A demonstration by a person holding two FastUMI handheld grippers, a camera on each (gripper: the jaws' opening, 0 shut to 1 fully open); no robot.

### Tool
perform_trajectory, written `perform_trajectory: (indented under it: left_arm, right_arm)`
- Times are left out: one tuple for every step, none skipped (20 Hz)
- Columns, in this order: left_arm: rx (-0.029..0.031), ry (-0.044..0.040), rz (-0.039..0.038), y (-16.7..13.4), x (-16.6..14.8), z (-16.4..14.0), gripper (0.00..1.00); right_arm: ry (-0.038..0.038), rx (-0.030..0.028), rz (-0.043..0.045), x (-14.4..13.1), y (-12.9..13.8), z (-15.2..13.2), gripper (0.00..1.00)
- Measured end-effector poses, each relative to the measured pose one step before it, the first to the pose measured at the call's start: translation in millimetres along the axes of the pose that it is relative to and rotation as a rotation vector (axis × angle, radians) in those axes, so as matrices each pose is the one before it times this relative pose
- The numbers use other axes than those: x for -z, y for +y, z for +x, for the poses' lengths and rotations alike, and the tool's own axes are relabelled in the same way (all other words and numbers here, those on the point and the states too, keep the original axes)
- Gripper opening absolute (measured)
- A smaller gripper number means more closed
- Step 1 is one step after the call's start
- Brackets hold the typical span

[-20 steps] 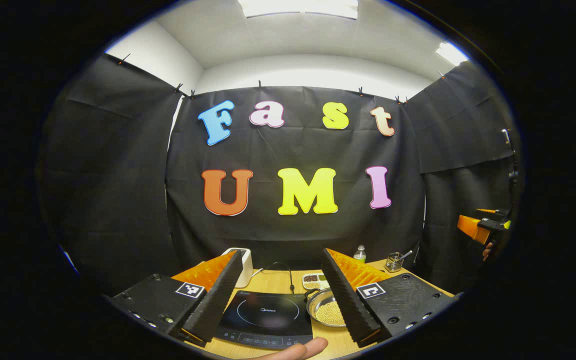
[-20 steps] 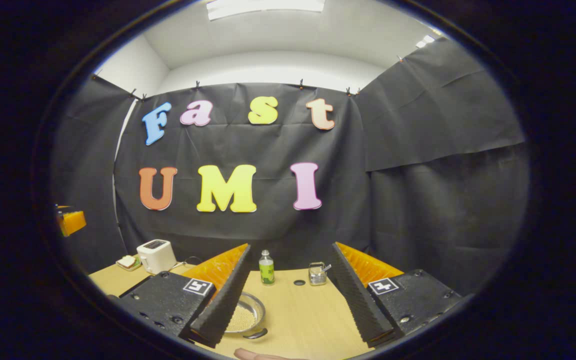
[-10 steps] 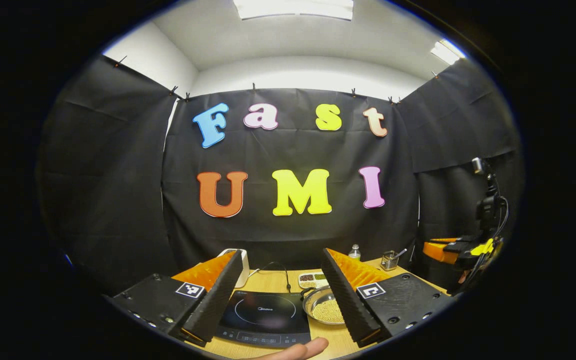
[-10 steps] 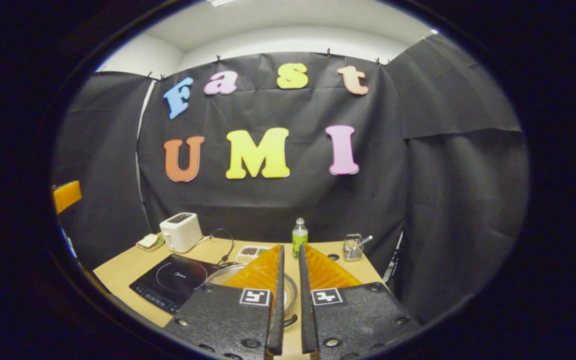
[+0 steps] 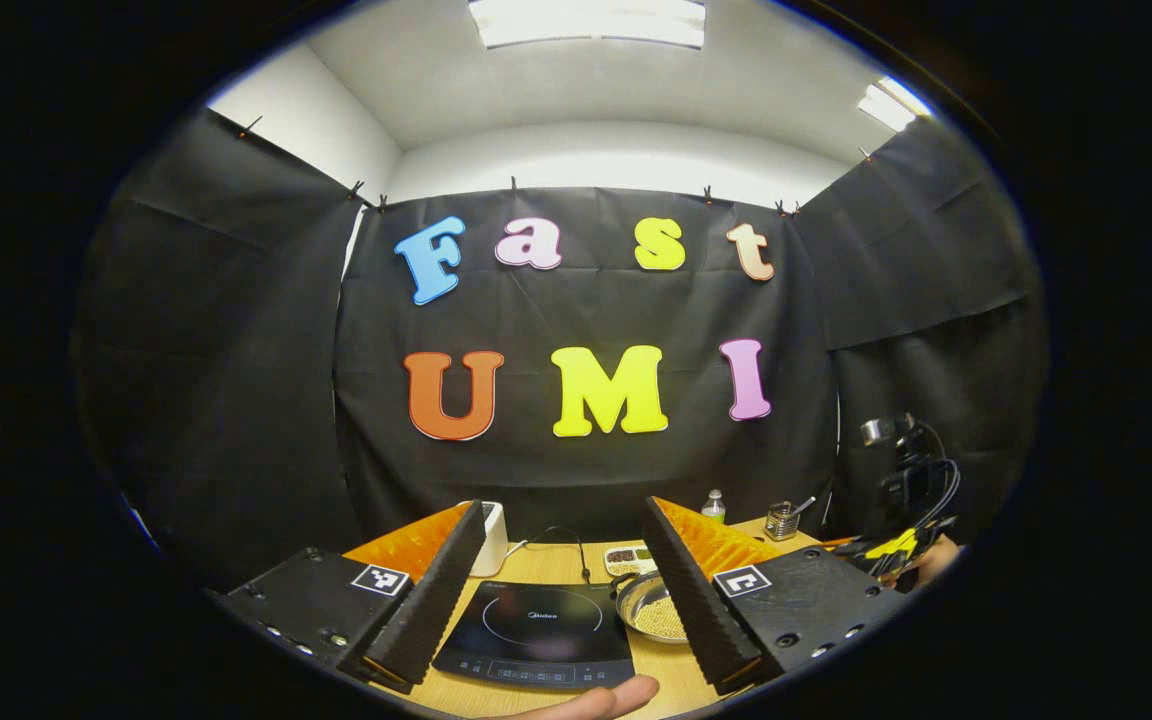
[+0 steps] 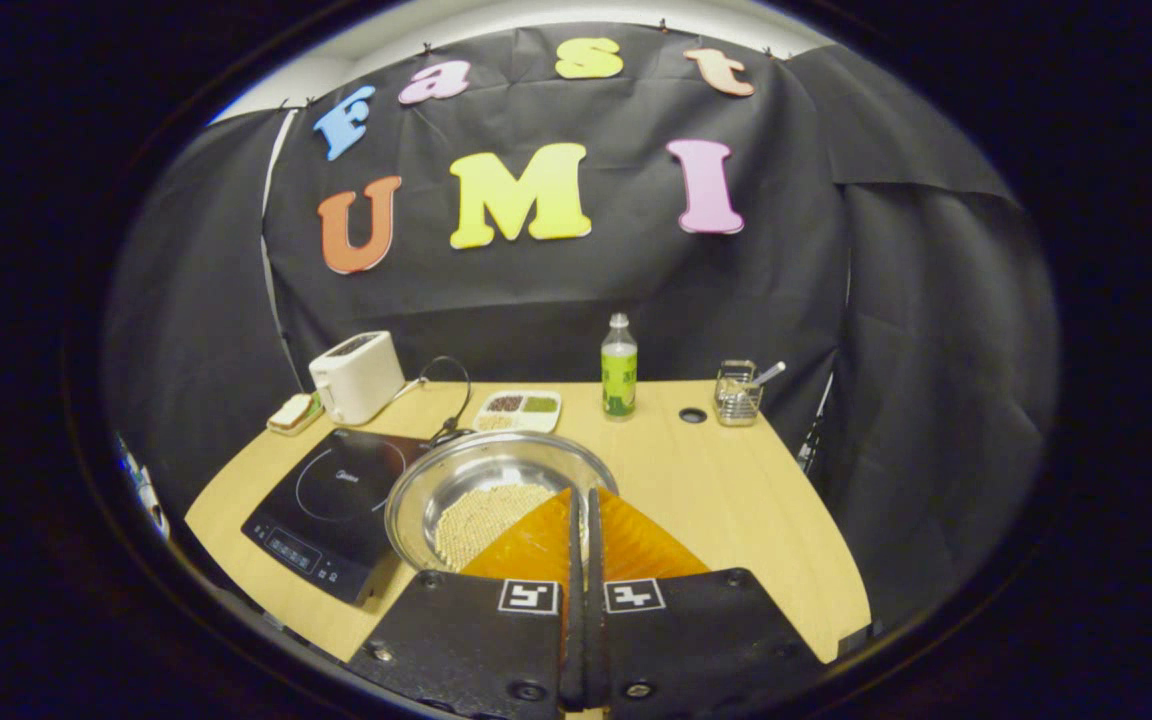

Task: First push the handle of the pot to place it horizontally, then grasp the pot with both hands and set it on the induction cooktop.

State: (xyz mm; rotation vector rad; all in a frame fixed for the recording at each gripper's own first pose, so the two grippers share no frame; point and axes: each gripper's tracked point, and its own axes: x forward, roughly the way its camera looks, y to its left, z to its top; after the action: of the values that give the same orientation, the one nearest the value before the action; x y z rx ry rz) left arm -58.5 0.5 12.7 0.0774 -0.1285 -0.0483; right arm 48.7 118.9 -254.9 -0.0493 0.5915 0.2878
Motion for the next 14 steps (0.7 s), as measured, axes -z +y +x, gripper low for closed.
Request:
perform_trajectory:
  left_arm:
    - [-0.00518,-0.00338,-0.00264,1.73,-0.11,-1.12,0.94]
    - [-0.00138,-0.00189,-0.00084,0.76,0.18,-0.97,0.95]
    - [0.00224,-0.00207,-0.00103,-0.85,0.33,-0.3,0.95]
    - [0.00137,-0.00036,-0.00221,-0.04,1.72,-0.2,0.94]
    - [0.00149,0.0034,0.00099,-0.71,1.02,0.24,0.94]
    - [0.00178,0.00259,0.00397,-0.76,2.04,-0.28,0.94]
    - [-0.00213,-0.00028,0.0037,-0.19,1.21,0.58,0.94]
    - [-0.00077,0.00072,0.0045,0.44,0.74,0.54,0.95]
    - [0.00187,0.00291,0.00668,-0.96,1.66,0.12,0.95]
    - [-0.00438,0.00096,0.00167,0.28,0.75,-0.05,0.94]
    - [-0.00192,-0.0032,-0.00209,-0.52,-0.59,0.24,0.95]
    - [0.00183,-0.00437,-0.00385,-0.45,-0.98,1.6,0.95]
    - [-0.00102,-0.00184,-0.00676,0.18,0.08,0.18,0.95]
    - [-0.00304,0.00188,-0.00777,1.57,2.25,-0.95,0.95]
  right_arm:
    - [0.0323,-0.00826,-0.02364,12.03,4.72,6.05,0.04]
    - [0.02743,-0.01332,-0.01423,11.71,6.37,5.77,0.04]
    - [0.03124,-0.01403,-0.01407,12.1,6.4,6.12,0.04]
    - [0.02563,-0.0134,-0.0057,10.77,4.83,5.85,0.04]
    - [0.02039,-0.00568,-0.01023,7.82,3.22,6.19,0.04]
    - [0.02559,-0.01171,-0.01774,8.98,4.08,6.24,0.04]
    - [0.02106,-0.00132,-0.01141,8.19,2.5,6.19,0.04]
    - [0.03012,-0.0133,-0.00588,11.68,4.63,4.76,0.04]
    - [0.03209,-0.01831,-0.00373,10.15,6.42,4.39,0.04]
    - [0.02356,-0.01975,0.00256,9.55,5.46,2.82,0.04]
    - [0.02426,-0.02635,-0.00425,7.08,5.77,4.11,0.04]
    - [0.01079,0.00036,0.00205,4.46,-1.64,4.94,0.04]
    - [0.00998,0.00132,0.00667,1.17,-3.32,5.6,0.01]
    - [0.01299,-0.01192,0.00817,2.77,0.04,5.79,0.01]
